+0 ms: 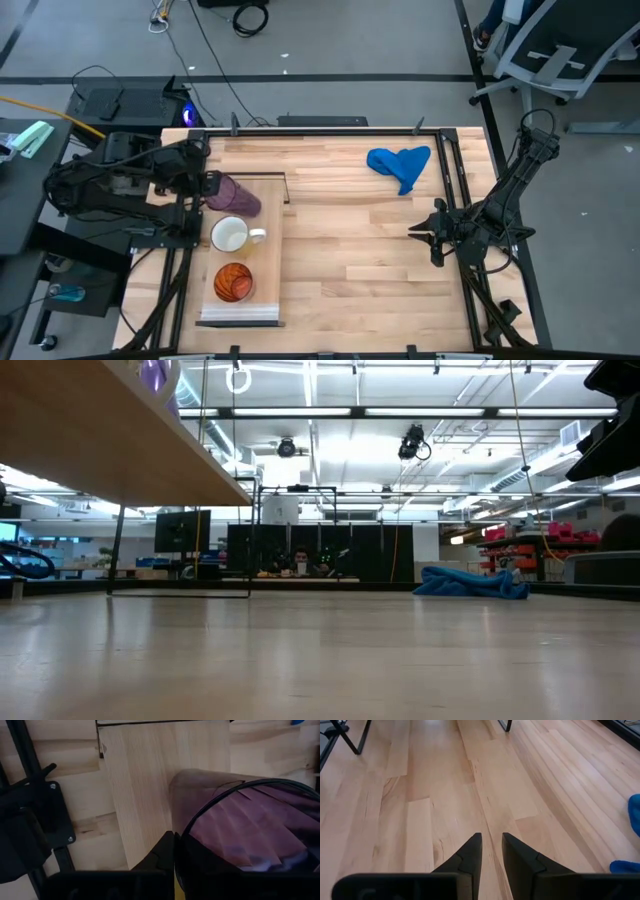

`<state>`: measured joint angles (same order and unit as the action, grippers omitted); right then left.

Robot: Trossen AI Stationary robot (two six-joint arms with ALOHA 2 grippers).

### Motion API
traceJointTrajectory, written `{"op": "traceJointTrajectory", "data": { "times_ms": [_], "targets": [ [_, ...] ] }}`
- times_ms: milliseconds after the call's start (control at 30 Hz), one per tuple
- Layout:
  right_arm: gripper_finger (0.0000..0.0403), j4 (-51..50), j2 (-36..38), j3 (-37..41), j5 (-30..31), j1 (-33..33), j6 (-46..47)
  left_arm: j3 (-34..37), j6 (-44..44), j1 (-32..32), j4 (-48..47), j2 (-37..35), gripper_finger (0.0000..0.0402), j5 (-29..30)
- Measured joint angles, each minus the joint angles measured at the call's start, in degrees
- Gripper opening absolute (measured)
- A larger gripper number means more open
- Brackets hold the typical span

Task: Stack small to large cups/mugs on shelf
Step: Put the purple cup on the shelf, then adjust the orange cup on the shelf

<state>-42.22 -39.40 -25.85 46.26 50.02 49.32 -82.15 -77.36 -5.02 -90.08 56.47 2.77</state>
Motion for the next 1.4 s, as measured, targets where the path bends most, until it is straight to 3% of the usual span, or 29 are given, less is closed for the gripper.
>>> {"op": "traceJointTrajectory", "data": {
  "times_ms": [267,700,1400],
  "targets": [
    [0.0083,0.0,0.0,0.0,0.4,0.0,0.0,0.0,0.2,0.0,0.1,-0.6,0.0049,-0.5],
    [0.0083,0.1,0.0,0.0,0.9,0.0,0.2,0.0,0.5,0.0,0.1,-1.1,0.0050,0.0],
    [0.0083,0.1,0.0,0.0,0.9,0.0,0.3,0.0,-0.2,0.0,0.6,-1.8,0.0131,0.0]
  ]
}}
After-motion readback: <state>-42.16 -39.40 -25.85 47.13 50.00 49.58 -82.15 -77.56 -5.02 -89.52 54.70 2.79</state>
